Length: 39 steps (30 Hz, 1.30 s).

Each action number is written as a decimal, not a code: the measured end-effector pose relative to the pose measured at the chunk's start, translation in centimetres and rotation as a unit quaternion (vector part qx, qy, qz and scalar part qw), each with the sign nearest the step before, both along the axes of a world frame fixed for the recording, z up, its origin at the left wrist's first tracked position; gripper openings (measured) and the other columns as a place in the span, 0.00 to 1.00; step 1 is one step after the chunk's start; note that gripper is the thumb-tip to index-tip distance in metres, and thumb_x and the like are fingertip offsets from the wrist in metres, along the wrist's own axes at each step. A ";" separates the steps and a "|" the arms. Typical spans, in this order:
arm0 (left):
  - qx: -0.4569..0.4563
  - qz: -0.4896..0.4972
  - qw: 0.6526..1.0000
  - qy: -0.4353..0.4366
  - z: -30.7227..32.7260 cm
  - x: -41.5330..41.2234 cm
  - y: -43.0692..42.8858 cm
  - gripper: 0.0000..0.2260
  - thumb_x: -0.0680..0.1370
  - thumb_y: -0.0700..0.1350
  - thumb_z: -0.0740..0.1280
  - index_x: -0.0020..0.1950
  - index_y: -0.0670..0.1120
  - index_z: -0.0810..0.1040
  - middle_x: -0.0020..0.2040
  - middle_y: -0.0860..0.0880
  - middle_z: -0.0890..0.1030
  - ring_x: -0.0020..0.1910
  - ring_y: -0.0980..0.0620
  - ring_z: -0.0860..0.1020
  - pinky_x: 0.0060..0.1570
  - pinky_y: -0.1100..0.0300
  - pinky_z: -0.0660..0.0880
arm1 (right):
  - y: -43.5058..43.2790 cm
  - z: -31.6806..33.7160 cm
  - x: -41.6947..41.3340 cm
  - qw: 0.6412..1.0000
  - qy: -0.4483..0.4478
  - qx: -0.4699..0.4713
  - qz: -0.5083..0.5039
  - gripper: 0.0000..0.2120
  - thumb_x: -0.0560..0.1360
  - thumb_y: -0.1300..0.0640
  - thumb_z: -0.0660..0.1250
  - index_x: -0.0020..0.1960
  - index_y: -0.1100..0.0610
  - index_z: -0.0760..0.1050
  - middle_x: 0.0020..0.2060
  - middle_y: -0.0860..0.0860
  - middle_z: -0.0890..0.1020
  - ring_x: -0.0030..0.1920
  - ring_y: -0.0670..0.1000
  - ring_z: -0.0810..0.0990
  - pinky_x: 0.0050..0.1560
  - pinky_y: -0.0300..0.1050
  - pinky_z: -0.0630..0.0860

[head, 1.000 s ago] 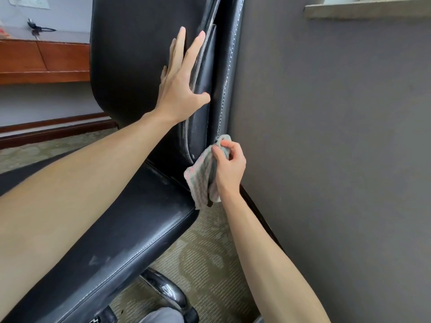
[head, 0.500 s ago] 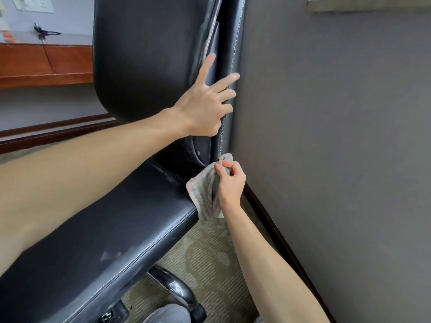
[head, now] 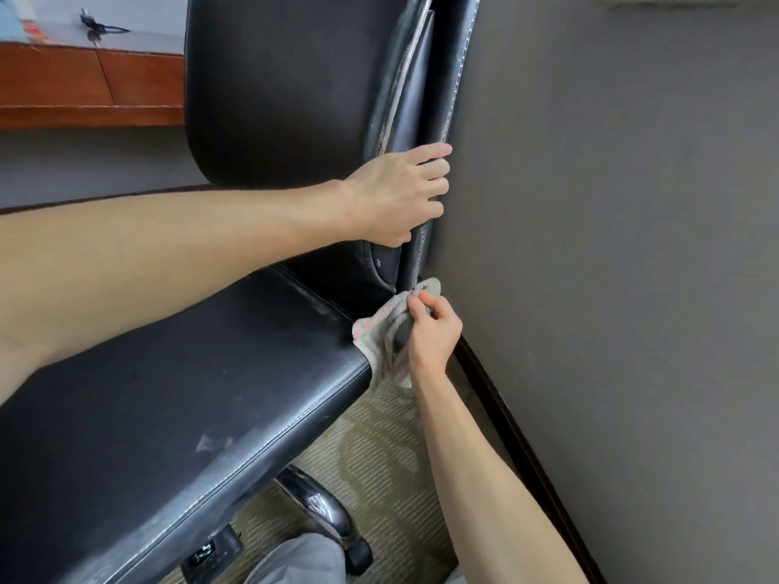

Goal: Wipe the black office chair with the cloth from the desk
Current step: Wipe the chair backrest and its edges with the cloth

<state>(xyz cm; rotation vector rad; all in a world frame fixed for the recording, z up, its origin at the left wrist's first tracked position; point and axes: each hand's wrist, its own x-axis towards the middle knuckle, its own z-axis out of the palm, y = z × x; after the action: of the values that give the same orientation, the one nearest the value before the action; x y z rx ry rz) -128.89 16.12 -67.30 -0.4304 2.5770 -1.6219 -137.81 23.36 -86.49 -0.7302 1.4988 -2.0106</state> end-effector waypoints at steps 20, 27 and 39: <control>0.015 -0.016 0.999 0.028 -0.8 -0.7 1.3 0.12 0.73 0.46 0.60 0.51 0.46 0.80 0.49 0.46 0.77 0.57 0.44 0.72 0.76 0.49 0.43 | 0.9 1.9 -1.4 0.997 0.004 0.026 0.066 0.06 0.73 0.65 0.71 0.37 0.60 0.77 0.36 0.48 0.77 0.34 0.40 0.74 0.40 0.30 0.71; 0.036 -0.030 0.997 0.053 -1.2 -0.5 2.0 0.13 0.73 0.42 0.59 0.51 0.44 0.80 0.50 0.45 0.77 0.58 0.43 0.71 0.76 0.49 0.44 | 0.4 3.2 -1.5 0.996 0.043 -0.039 0.064 0.11 0.72 0.64 0.70 0.33 0.54 0.74 0.30 0.42 0.73 0.34 0.41 0.71 0.38 0.32 0.70; 0.044 -0.035 0.997 0.044 -1.0 -0.1 2.7 0.13 0.73 0.43 0.60 0.53 0.43 0.81 0.50 0.45 0.77 0.58 0.43 0.71 0.76 0.51 0.41 | 3.1 -4.7 -1.9 0.988 0.006 0.122 0.091 0.11 0.72 0.64 0.70 0.34 0.53 0.74 0.36 0.47 0.76 0.40 0.45 0.74 0.47 0.38 0.71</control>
<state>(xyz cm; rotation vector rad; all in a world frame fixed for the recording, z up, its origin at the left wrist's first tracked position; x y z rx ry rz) -129.02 18.86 -68.30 -0.4203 2.7449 -1.5374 -139.67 26.42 -91.19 -0.7486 1.5894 -1.6567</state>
